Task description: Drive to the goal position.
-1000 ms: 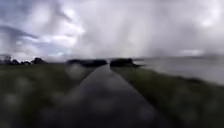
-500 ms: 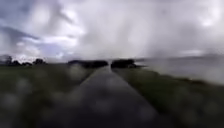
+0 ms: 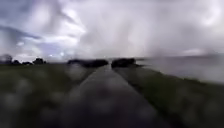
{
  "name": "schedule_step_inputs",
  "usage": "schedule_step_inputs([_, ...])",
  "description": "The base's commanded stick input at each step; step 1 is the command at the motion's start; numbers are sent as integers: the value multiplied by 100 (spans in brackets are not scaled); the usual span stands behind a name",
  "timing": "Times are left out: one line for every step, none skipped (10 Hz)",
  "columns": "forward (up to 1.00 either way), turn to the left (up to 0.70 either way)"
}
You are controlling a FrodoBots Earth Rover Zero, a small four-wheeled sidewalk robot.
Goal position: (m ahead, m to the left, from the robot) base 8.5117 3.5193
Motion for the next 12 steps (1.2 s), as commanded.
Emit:
schedule_step_inputs([70, 0])
schedule_step_inputs([70, 0])
schedule_step_inputs([70, 0])
schedule_step_inputs([70, 0])
schedule_step_inputs([70, 0])
schedule_step_inputs([70, 0])
schedule_step_inputs([70, 0])
schedule_step_inputs([70, 0])
schedule_step_inputs([70, 0])
schedule_step_inputs([70, 15])
schedule_step_inputs([70, 32])
schedule_step_inputs([70, 35])
